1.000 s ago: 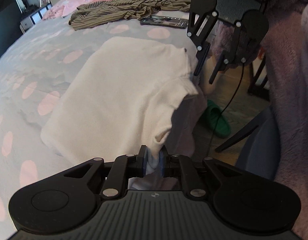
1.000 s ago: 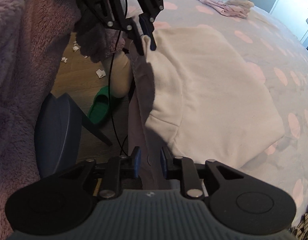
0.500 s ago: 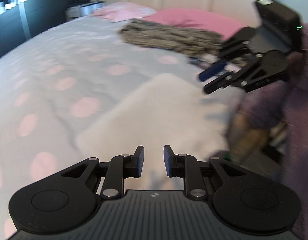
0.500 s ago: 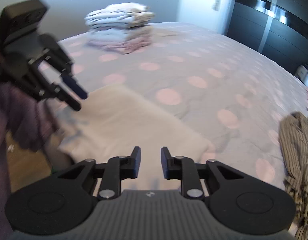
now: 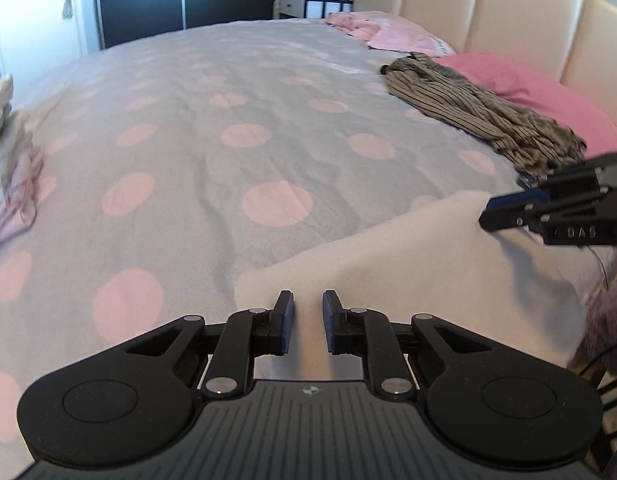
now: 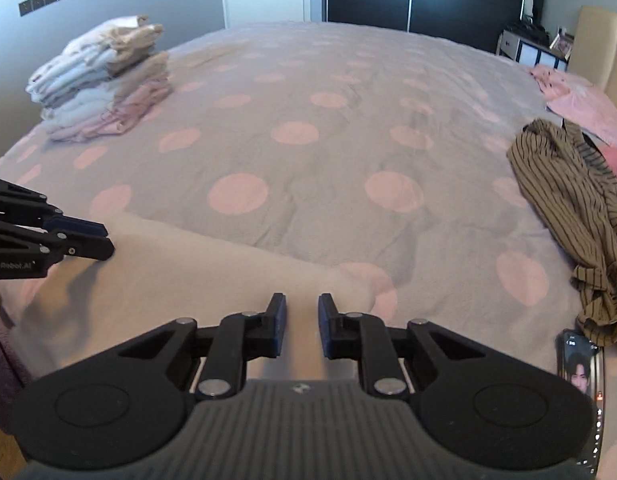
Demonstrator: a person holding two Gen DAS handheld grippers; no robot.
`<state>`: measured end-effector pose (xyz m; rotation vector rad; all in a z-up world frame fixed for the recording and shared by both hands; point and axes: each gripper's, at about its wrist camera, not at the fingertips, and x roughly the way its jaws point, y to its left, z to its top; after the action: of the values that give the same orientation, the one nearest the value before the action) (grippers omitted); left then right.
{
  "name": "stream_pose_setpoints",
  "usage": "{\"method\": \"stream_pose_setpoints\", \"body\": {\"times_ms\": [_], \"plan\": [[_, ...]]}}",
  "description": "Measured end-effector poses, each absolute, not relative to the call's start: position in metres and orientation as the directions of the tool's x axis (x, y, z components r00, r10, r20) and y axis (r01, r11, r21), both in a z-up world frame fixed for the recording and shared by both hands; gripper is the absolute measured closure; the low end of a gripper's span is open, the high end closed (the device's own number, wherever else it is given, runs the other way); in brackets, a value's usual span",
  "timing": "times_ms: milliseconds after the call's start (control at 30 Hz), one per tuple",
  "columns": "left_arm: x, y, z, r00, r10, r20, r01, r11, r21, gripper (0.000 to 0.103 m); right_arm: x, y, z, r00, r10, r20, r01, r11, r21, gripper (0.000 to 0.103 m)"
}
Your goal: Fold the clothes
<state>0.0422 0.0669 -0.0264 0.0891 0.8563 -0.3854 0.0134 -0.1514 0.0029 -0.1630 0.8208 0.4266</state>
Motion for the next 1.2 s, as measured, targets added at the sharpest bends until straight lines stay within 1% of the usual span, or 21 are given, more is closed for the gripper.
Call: {"method": "stream_pose_setpoints", "body": {"times_ms": [100, 333, 500, 567, 667, 833, 967, 1033, 1200], "plan": [[0.053, 0.068, -0.037, 0.579, -0.302, -0.757, 0.355, 0.93, -0.099, 0.089, 0.027, -0.151, -0.011, 0.581, 0.293, -0.759, -0.41, 0.911, 0.038, 0.085], [0.078, 0.075, -0.056, 0.537, -0.329, -0.777, 0.325, 0.93, -0.169, 0.089, 0.055, -0.146, -0.032, 0.566, 0.268, -0.779, -0.385, 0.922, 0.038, 0.086], [0.084, 0.076, -0.061, 0.53, -0.337, -0.778, 0.339, 0.925, -0.17, 0.089, 0.067, -0.15, -0.038, 0.544, 0.282, -0.79, -0.364, 0.928, 0.081, 0.086], [0.083, 0.076, -0.059, 0.531, -0.339, -0.777, 0.34, 0.925, -0.17, 0.089, 0.065, -0.147, -0.036, 0.547, 0.274, -0.791, -0.366, 0.928, 0.069, 0.086], [0.078, 0.076, -0.052, 0.548, -0.34, -0.764, 0.342, 0.925, -0.166, 0.089, 0.057, -0.144, -0.031, 0.565, 0.265, -0.781, -0.379, 0.924, 0.039, 0.086], [0.055, 0.074, -0.03, 0.616, -0.338, -0.712, 0.358, 0.925, -0.13, 0.089, 0.035, -0.155, -0.007, 0.619, 0.297, -0.727, -0.367, 0.928, 0.067, 0.084], [0.03, 0.074, -0.012, 0.633, -0.341, -0.694, 0.367, 0.923, -0.119, 0.089, 0.004, -0.161, 0.01, 0.638, 0.324, -0.699, -0.392, 0.917, 0.067, 0.083], [0.016, 0.072, -0.008, 0.625, -0.345, -0.7, 0.382, 0.917, -0.111, 0.089, -0.013, -0.161, 0.014, 0.627, 0.34, -0.7, -0.411, 0.909, 0.073, 0.083], [-0.013, 0.065, -0.01, 0.589, -0.333, -0.736, 0.402, 0.911, -0.091, 0.089, -0.046, -0.159, 0.009, 0.567, 0.343, -0.749, -0.45, 0.89, 0.067, 0.08]]}}
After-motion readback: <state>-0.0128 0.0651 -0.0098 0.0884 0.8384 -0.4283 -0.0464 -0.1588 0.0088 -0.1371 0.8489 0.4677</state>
